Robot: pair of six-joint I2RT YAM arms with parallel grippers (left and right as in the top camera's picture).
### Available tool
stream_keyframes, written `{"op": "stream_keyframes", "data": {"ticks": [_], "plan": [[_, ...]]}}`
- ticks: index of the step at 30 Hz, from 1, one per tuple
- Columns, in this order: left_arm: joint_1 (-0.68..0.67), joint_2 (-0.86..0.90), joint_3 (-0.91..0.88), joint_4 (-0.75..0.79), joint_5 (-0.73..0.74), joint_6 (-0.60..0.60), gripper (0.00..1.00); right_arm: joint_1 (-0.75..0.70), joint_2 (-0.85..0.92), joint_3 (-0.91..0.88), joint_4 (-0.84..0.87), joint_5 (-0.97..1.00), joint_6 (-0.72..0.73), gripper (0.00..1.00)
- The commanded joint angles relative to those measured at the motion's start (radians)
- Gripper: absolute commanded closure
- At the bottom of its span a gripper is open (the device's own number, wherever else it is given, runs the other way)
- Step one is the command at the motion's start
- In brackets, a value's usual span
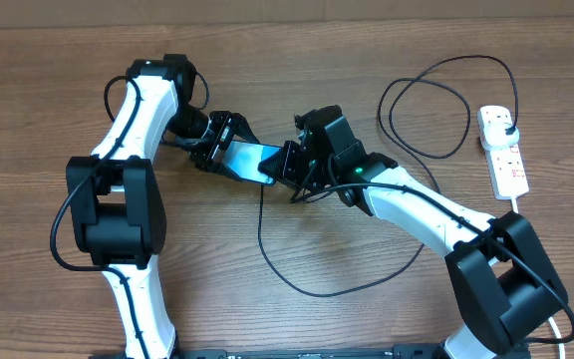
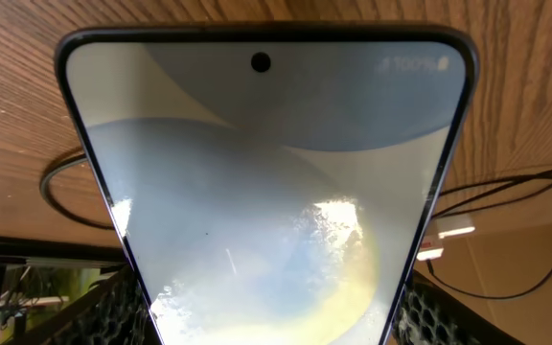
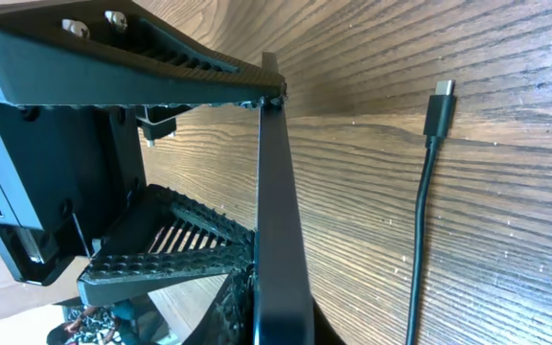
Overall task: Plug charger to phone and switch on socket
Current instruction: 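Grasp the phone's side edge with the right gripper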
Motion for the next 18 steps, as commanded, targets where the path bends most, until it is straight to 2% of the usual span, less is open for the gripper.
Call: {"op": "stream_keyframes", "data": {"ticks": [1, 3, 5, 7, 14, 18], "plan": [[-0.007, -0.003, 0.027, -0.007, 0.032, -0.006, 0.26, 0.003, -0.002, -0.002, 0.041, 0.006, -0.003, 0.94], [-0.007, -0.003, 0.027, -0.007, 0.032, -0.006, 0.19, -0.001, -0.002, -0.002, 0.048, 0.006, 0.011, 0.96], [-0.007, -0.003, 0.027, -0.007, 0.032, -0.005, 0.06, -0.009, -0.003, -0.001, 0.049, 0.005, 0.024, 0.96], [-0.007, -0.003, 0.027, -0.007, 0.032, -0.006, 0.0, -0.029, -0.006, 0.0, 0.048, 0.003, 0.023, 0.96], [-0.007, -0.003, 0.027, 0.035, 0.042, -0.005, 0.0, -0.124, -0.063, 0.002, 0.049, 0.003, 0.023, 0.96], [-0.007, -0.003, 0.027, 0.14, 0.141, 0.055, 0.0, -0.197, -0.109, 0.002, 0.058, 0.011, 0.063, 0.96]]}}
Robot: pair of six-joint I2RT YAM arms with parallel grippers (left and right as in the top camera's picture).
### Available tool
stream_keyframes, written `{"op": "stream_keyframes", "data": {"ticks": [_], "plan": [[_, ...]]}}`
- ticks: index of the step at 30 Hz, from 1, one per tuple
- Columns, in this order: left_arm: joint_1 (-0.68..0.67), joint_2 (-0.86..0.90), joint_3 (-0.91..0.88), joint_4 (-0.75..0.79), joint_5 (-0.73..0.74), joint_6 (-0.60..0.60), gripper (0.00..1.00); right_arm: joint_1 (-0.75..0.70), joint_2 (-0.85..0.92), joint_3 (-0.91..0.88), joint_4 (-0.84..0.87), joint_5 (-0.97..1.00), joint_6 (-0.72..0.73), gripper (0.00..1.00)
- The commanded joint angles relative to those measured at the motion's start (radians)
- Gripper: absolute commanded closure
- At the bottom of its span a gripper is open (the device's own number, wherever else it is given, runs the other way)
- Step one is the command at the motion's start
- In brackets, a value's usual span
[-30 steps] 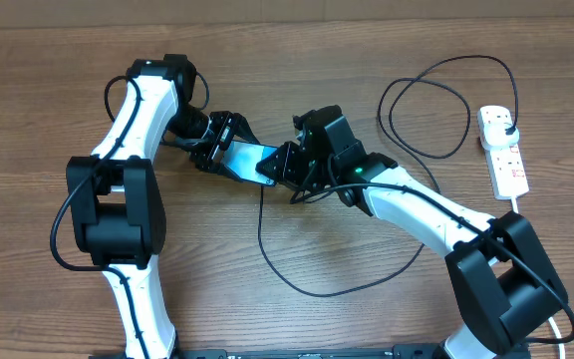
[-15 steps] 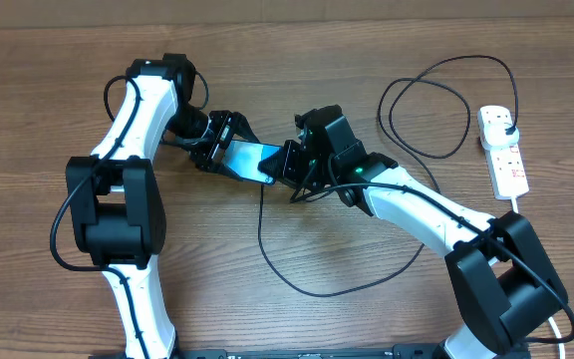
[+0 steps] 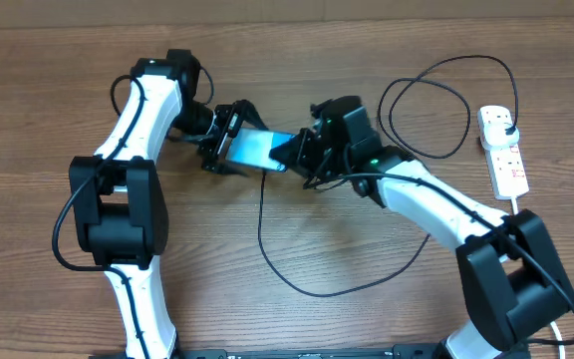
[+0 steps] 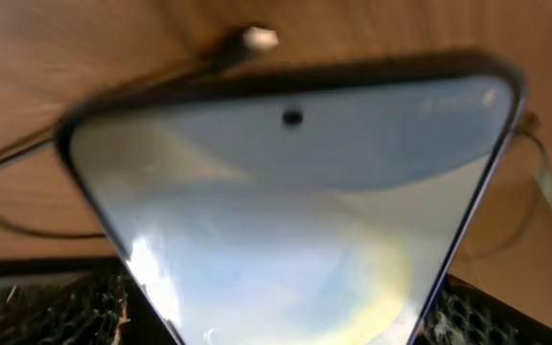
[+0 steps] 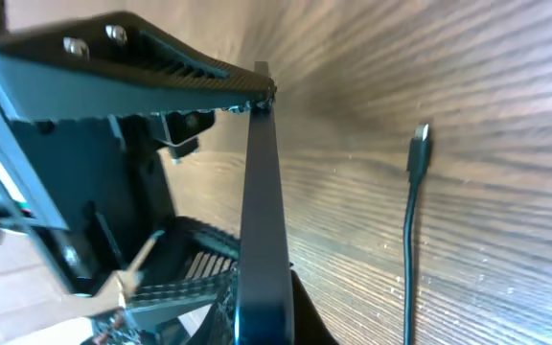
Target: Plug charger to phone and switch on socket
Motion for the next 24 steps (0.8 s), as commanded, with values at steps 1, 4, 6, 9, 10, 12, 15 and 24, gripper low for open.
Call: {"op": "stream_keyframes", "data": {"ticks": [1, 4, 6, 9, 10, 12, 15, 24], "plan": [[0.007, -0.003, 0.018, 0.083, 0.1, 0.071, 0.0, -0.105, -0.094, 0.005, 0.037, 0.061, 0.053, 0.96], [0.007, -0.003, 0.018, 0.208, 0.191, 0.106, 0.0, -0.151, -0.101, 0.005, 0.063, 0.06, 0.125, 0.96], [0.007, -0.003, 0.018, 0.296, 0.245, 0.106, 0.0, -0.177, -0.101, 0.005, 0.089, 0.057, 0.182, 0.96], [0.007, -0.003, 0.018, 0.426, 0.324, 0.106, 0.1, -0.198, -0.101, 0.005, 0.146, 0.058, 0.258, 0.96], [0.007, -0.003, 0.018, 0.462, 0.351, 0.106, 0.13, -0.2, -0.101, 0.005, 0.165, 0.059, 0.282, 0.96], [0.007, -0.003, 0.018, 0.542, 0.407, 0.105, 0.16, -0.2, -0.101, 0.005, 0.197, 0.077, 0.348, 0.96], [0.006, -0.003, 0.018, 0.647, 0.446, 0.105, 0.17, -0.187, -0.101, 0.005, 0.225, 0.104, 0.431, 0.96], [-0.005, -0.003, 0.018, 0.712, 0.399, 0.105, 0.44, -0.107, -0.101, 0.005, 0.298, 0.257, 0.65, 0.96]]}}
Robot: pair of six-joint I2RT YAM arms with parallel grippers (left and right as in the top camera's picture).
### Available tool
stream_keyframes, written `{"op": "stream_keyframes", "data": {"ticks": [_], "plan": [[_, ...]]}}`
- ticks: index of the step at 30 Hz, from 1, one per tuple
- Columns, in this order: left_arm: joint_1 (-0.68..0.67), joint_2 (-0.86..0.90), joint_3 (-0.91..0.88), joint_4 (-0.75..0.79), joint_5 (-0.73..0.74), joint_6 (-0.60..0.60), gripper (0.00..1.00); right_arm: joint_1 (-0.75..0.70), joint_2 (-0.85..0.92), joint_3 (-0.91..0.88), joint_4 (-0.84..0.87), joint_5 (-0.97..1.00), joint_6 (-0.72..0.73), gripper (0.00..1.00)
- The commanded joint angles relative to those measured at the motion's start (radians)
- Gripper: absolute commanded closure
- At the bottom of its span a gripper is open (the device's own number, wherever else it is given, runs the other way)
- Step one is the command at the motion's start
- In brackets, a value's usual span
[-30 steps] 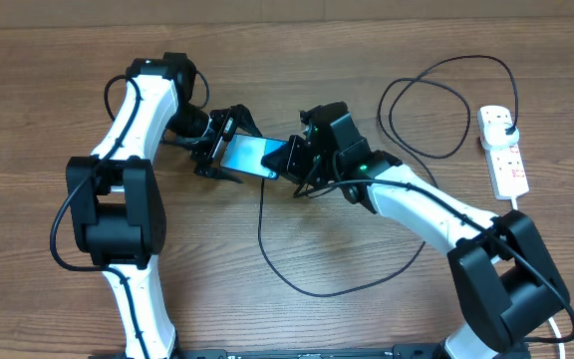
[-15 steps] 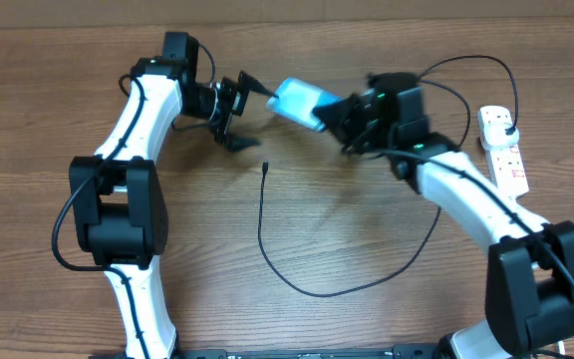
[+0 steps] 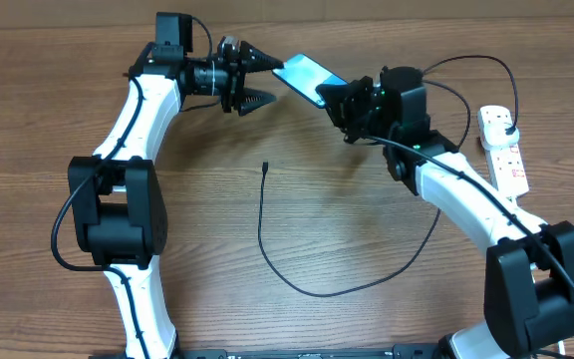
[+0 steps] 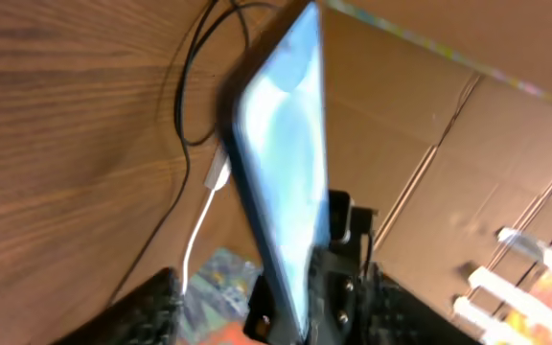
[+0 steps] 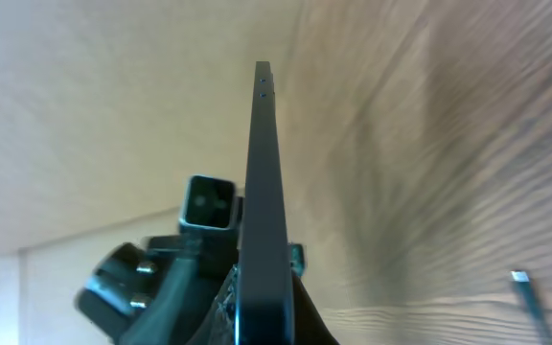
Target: Plug charger to phone and switch on socket
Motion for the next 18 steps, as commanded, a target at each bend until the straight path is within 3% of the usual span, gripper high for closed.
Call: {"op": "stream_keyframes", "data": {"ticks": [1, 7, 12, 18], "plan": [[-0.009, -0.003, 0.014, 0.003, -0.016, 0.022, 0.46, 0.04, -0.044, 0.008, 0.053, 0.087, 0.116, 0.96], [-0.029, -0.003, 0.014, 0.003, -0.095, -0.026, 0.49, 0.089, -0.034, 0.008, 0.04, 0.161, 0.238, 0.96], [-0.042, -0.003, 0.014, 0.003, -0.159, -0.032, 0.5, 0.092, -0.032, 0.008, 0.044, 0.153, 0.257, 0.96], [-0.048, -0.003, 0.014, 0.003, -0.187, -0.097, 0.62, 0.092, -0.032, 0.008, 0.048, 0.13, 0.285, 0.96]]}}
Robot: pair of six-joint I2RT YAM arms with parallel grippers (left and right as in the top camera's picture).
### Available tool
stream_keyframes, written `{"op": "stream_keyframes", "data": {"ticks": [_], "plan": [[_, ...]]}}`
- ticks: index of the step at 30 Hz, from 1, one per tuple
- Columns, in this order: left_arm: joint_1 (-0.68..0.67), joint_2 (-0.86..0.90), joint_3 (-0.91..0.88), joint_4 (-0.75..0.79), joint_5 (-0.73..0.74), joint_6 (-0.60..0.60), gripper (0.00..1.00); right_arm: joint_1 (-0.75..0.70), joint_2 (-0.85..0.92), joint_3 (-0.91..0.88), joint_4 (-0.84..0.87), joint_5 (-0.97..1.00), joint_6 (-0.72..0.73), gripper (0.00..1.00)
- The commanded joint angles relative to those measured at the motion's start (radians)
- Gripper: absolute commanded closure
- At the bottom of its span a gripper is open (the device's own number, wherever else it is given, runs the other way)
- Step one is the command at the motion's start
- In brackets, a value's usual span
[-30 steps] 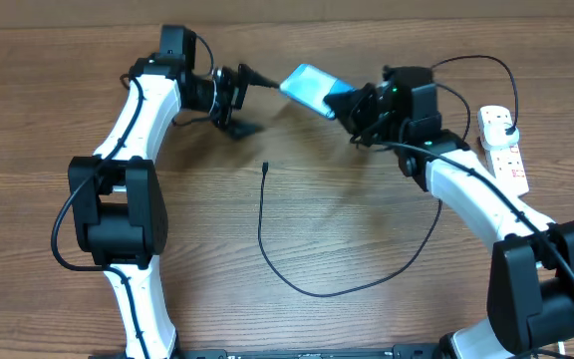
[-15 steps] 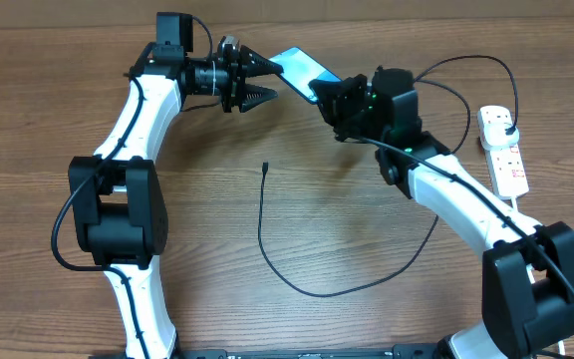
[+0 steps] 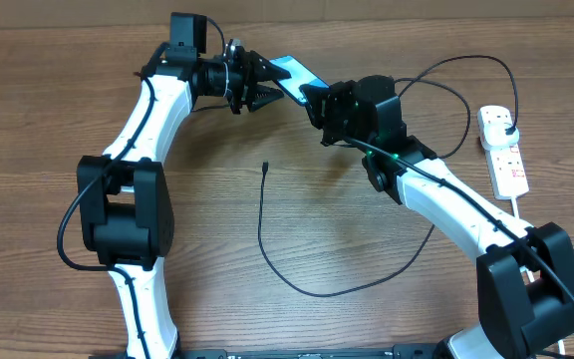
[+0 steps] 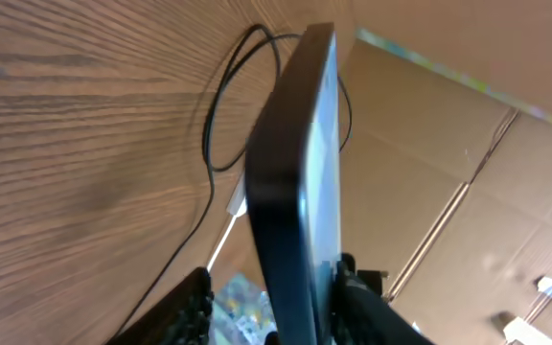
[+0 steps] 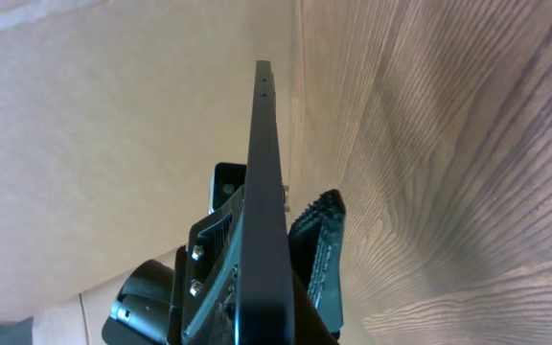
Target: Plug charger to phone and switch on socket
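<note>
The phone (image 3: 289, 72), screen lit blue, is held in the air over the far side of the table. My right gripper (image 3: 317, 103) is shut on its right end; the right wrist view shows the phone (image 5: 264, 192) edge-on. My left gripper (image 3: 257, 88) is open and straddles the phone's other end. In the left wrist view, one finger (image 4: 192, 305) stands apart from the phone (image 4: 300, 192) and the other lies close against it. The black charger cable's plug (image 3: 265, 167) lies loose on the table. The white socket strip (image 3: 504, 152) lies at the right.
The black cable (image 3: 317, 289) loops across the table's middle and coils at the back right (image 3: 436, 100) before it reaches the socket strip. The wooden table (image 3: 48, 219) ends at a cardboard wall along the back.
The right gripper has carried the phone a little left. The phone's free end, which was beside the open left gripper, now sits between its fingers.
Both grippers held the phone low over the table's middle, next to the cable plug. They then held it further back. Later the left gripper was open and apart, with the phone raised in the right gripper alone. Now the left fingers straddle it.
</note>
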Motion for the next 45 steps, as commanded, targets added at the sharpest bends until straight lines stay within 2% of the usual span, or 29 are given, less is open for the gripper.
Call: {"op": "stream_keyframes", "data": {"ticks": [1, 6, 15, 23, 45], "plan": [[-0.008, -0.003, 0.014, 0.0, -0.043, -0.068, 0.64, 0.0, -0.032, 0.009, 0.026, -0.004, 0.022, 0.96], [-0.015, -0.003, 0.014, 0.0, -0.043, -0.1, 0.7, 0.0, -0.032, 0.009, 0.027, -0.005, 0.023, 0.96], [-0.025, -0.003, 0.014, 0.0, -0.043, -0.126, 0.7, 0.0, -0.032, 0.009, 0.032, -0.042, 0.113, 0.96], [-0.026, -0.003, 0.014, 0.0, -0.044, -0.138, 0.77, 0.0, -0.032, 0.009, 0.035, -0.072, 0.131, 0.96], [-0.027, -0.003, 0.014, 0.0, -0.045, -0.166, 0.8, 0.014, -0.032, 0.009, 0.057, -0.091, 0.15, 0.96]]}}
